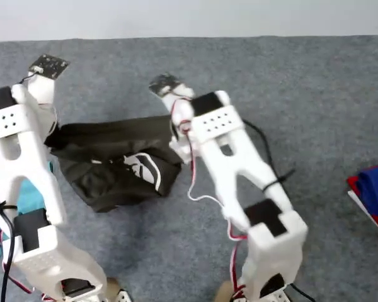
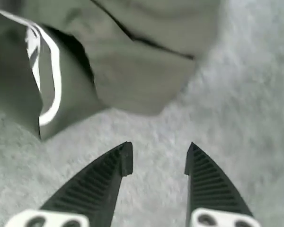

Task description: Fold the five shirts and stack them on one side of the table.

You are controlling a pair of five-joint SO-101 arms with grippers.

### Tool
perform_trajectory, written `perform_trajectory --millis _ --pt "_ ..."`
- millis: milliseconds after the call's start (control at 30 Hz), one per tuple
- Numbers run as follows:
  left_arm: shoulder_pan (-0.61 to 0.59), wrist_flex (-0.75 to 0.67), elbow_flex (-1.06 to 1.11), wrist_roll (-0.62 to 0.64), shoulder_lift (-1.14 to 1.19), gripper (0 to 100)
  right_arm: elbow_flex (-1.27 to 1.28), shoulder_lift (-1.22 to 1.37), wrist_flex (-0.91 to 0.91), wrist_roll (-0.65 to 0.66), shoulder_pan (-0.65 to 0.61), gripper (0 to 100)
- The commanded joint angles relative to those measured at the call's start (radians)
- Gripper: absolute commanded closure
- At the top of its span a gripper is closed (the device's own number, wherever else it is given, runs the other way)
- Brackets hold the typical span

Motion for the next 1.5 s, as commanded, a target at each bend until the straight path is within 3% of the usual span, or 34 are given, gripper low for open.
perform_trajectory --millis 0,300,567,767,867,1000,1233,1467 --pt "-0.043 -0.034 0.008 -0.003 -0.006 99 -0.161 0.096 -0.001 0.020 -0.019 80.2" --pt "-0.129 -0.087 0.113 -0.005 -0.006 99 -0.377 0.337 0.042 0.017 -0.035 80.1" --pt "-0.132 -0.104 0.150 -0.003 -0.008 99 -0.503 0.472 0.065 0.017 -0.056 80.8" --pt "-0.132 -0.103 0.150 -0.002 -0.014 99 -0.628 0.484 0.156 0.021 -0.053 99.6" --pt "-0.129 -0.098 0.140 -0.002 -0.017 99 -0.712 0.484 0.229 0.021 -0.033 98.9" --pt "-0.126 -0.040 0.068 -0.002 -0.017 99 -0.858 0.484 0.317 0.064 0.002 98.7" --pt "-0.084 0.087 -0.185 0.002 -0.017 99 -0.976 0.378 0.320 0.115 0.081 98.7" --pt "0.005 0.087 -0.384 0.084 -0.095 99 -0.979 0.162 0.318 0.126 0.147 98.7"
